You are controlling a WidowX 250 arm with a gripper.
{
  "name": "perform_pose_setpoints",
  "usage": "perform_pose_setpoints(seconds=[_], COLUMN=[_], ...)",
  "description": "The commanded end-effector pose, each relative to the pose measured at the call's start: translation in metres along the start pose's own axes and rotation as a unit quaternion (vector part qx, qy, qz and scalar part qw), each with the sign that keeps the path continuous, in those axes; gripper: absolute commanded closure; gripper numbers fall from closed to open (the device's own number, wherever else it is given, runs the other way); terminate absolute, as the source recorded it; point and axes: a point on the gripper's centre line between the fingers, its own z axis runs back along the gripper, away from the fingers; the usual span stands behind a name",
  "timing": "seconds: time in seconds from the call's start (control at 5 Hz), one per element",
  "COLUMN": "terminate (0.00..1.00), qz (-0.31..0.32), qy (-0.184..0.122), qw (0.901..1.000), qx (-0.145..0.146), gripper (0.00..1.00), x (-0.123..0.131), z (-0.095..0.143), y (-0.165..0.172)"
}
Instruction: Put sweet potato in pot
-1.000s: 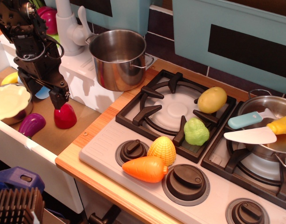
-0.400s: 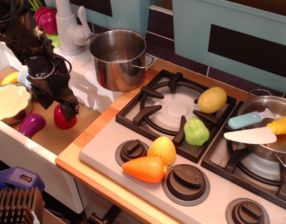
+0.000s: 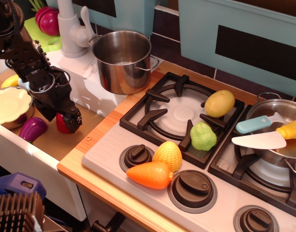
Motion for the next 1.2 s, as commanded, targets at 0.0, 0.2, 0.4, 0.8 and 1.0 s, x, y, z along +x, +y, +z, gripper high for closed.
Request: perform_pose_setpoints(seconds=[0.0, 0.2, 0.4, 0.8, 1.0], terminate=[0.0, 0.0, 0.0, 0.0, 0.0], qz=[0.001, 0.002, 0.004, -0.014, -0.012], qy=[-0.03, -0.036, -0.039, -0.043, -0.033], qw=[0.9992, 0.9989, 0.9983, 0.9952, 0.9952], qx=[0.025, 0.03, 0.042, 0.087, 0.091], gripper=[1.0, 1.0, 1.0, 1.0, 1.0], x=[0.012, 0.013, 0.015, 0.029, 0.034], z=[-0.001, 0.0, 0.01, 0.06, 0.084], y=[0.008, 0.006, 0.002, 0.001, -0.003])
